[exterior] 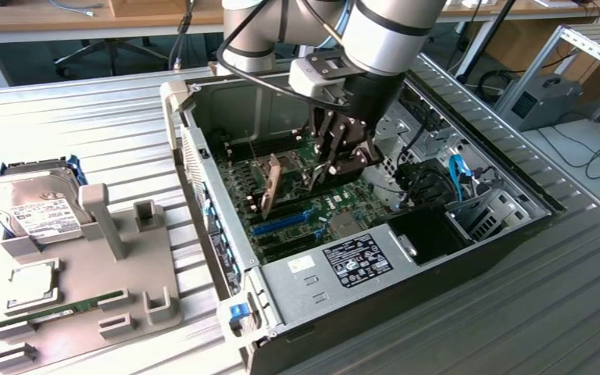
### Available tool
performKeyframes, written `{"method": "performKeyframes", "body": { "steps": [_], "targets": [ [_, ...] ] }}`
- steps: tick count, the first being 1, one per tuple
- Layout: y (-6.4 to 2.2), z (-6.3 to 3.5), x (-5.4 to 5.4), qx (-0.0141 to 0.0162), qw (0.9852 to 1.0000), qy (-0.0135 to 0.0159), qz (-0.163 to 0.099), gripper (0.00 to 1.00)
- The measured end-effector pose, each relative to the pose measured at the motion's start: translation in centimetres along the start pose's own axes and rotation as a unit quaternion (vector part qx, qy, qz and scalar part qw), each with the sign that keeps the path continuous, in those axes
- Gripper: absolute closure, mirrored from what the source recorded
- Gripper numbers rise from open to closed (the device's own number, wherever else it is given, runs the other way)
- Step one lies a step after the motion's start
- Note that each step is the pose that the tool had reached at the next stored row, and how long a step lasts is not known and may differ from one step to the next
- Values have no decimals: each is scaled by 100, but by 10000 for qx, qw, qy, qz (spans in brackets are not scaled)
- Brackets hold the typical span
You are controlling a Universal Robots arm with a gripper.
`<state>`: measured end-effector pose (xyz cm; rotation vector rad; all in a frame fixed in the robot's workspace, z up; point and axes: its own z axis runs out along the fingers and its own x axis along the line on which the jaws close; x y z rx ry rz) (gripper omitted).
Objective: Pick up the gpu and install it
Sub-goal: 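Insert the gpu into the slot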
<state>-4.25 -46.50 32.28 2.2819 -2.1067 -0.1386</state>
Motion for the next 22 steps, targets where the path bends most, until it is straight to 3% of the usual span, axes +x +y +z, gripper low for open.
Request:
{"method": "performKeyframes", "body": {
  "steps": [22],
  "targets": [
    [8,58,1,0,10000,0,3,74]
  ]
}}
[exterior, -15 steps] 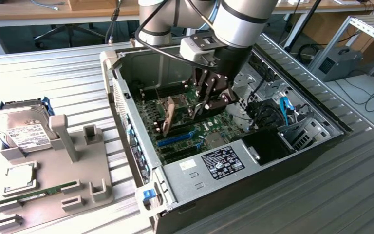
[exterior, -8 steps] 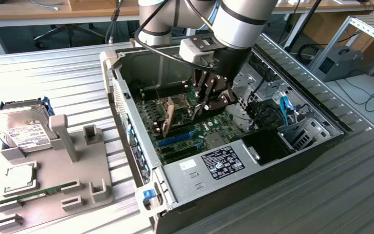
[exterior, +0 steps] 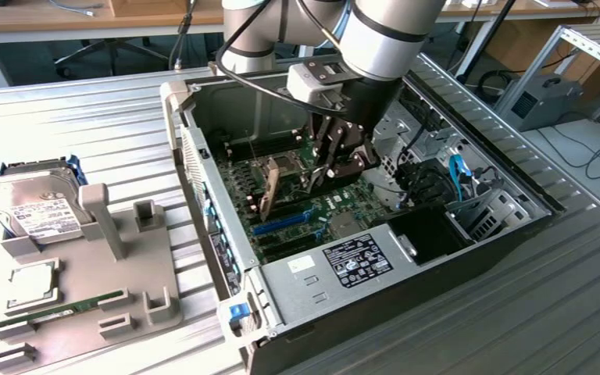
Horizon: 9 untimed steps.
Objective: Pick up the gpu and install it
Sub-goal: 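Insert the gpu into the slot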
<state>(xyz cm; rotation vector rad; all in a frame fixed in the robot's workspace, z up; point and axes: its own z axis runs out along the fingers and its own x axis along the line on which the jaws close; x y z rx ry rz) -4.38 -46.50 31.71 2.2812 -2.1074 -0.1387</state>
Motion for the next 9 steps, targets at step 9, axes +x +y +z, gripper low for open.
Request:
{"method": "performKeyframes", "body": {
  "steps": [9],
  "targets": [
    [2,30,1,0,10000,0,1,74]
  ]
}}
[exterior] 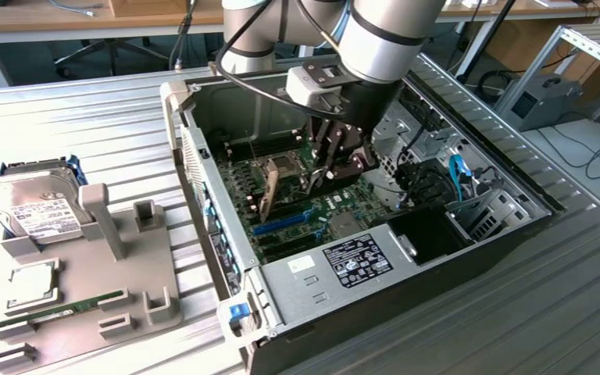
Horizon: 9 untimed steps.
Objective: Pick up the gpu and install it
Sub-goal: 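Insert the gpu into the slot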
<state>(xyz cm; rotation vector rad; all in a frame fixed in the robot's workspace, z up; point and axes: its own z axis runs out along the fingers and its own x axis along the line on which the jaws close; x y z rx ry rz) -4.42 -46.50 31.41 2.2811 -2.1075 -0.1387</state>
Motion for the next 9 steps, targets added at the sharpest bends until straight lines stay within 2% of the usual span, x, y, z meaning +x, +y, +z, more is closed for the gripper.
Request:
{"method": "performKeyframes", "body": {
  "steps": [9],
  "targets": [
    [4,24,0,0,10000,0,0,74]
  ]
}}
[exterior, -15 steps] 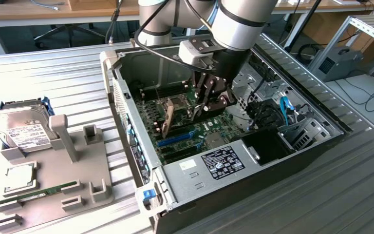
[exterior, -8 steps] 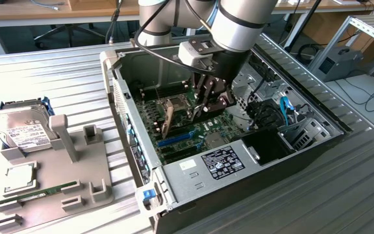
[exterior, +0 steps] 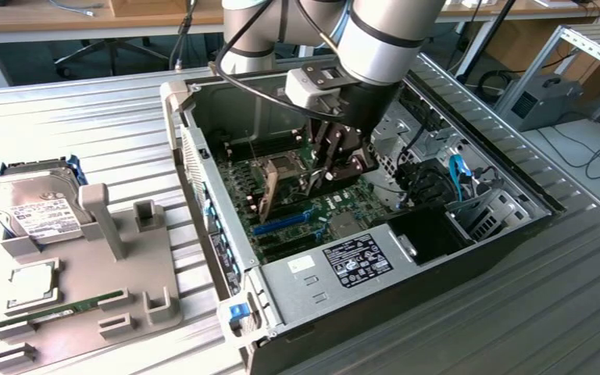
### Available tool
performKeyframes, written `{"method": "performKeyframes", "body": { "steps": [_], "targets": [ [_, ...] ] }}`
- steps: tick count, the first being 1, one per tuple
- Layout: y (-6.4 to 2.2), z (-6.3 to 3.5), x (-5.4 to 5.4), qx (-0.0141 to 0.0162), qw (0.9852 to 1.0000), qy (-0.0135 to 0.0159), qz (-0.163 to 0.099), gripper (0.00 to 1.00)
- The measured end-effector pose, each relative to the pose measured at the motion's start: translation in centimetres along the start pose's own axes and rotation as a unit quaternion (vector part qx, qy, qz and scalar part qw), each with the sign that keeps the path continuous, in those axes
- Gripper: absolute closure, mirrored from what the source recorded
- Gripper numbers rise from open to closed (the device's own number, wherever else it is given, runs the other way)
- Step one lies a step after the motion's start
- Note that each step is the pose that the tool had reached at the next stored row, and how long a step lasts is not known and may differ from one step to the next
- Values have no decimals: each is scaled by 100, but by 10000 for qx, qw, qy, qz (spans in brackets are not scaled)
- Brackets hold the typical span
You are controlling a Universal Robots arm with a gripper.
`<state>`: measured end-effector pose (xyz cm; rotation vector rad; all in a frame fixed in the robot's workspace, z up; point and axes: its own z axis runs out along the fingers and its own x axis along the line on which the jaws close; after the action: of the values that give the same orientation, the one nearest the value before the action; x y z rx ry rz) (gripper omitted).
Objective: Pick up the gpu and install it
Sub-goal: 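Insert the gpu into the slot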
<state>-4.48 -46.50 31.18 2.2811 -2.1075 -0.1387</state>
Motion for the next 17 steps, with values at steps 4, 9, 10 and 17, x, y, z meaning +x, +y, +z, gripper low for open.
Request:
{"method": "performKeyframes", "body": {
  "steps": [4,9,10,17],
  "targets": [
    [2,10,0,0,10000,-1,0,74],
    [5,23,0,0,10000,0,0,74],
    [5,26,1,0,10000,0,0,74],
    [10,45,1,0,10000,0,0,74]
  ]
}}
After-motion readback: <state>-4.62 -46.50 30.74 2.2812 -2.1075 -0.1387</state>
